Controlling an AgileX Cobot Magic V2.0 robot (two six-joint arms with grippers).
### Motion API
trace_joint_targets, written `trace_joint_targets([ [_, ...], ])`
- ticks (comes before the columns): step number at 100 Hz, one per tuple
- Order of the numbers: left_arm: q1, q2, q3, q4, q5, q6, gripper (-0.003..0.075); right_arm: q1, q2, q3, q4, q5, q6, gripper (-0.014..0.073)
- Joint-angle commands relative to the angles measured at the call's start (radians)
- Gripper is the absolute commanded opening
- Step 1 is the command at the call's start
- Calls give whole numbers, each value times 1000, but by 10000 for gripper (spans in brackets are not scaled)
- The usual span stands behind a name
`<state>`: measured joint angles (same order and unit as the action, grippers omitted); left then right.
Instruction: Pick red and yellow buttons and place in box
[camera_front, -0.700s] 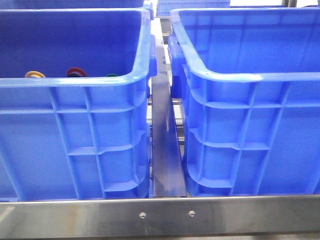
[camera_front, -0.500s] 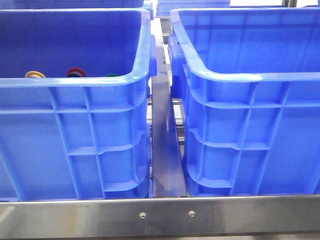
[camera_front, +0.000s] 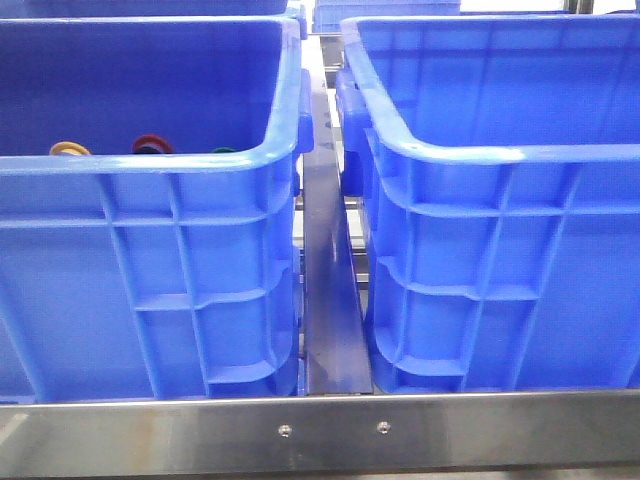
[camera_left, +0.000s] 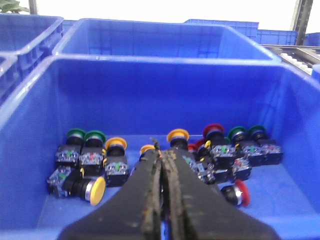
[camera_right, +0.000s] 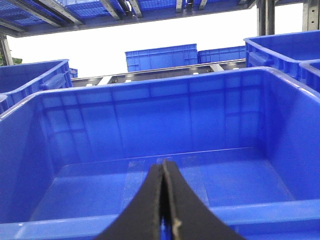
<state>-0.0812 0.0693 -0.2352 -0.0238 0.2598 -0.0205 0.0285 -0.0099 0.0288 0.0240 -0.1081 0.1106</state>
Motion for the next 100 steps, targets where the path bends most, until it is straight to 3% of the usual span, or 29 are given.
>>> trace_joint_targets([
  [1,2,100,-145,-13,30,-1,-19,0,-27,-13,-11,-84,-4,-67],
  [45,2,698,-769,-16,592,1,-19,0,-27,-13,-11,-84,-4,-67],
  [64,2,867,-867,-16,647,1,-19,0,-27,-13,-11,-84,-4,-67],
  [89,2,953,-869,-18,650,3,-15,0,-27,-13,-11,-84,-4,-67],
  [100,2,955,-869,-18,646,3,58,0,-27,-13,-11,-84,-4,-67],
])
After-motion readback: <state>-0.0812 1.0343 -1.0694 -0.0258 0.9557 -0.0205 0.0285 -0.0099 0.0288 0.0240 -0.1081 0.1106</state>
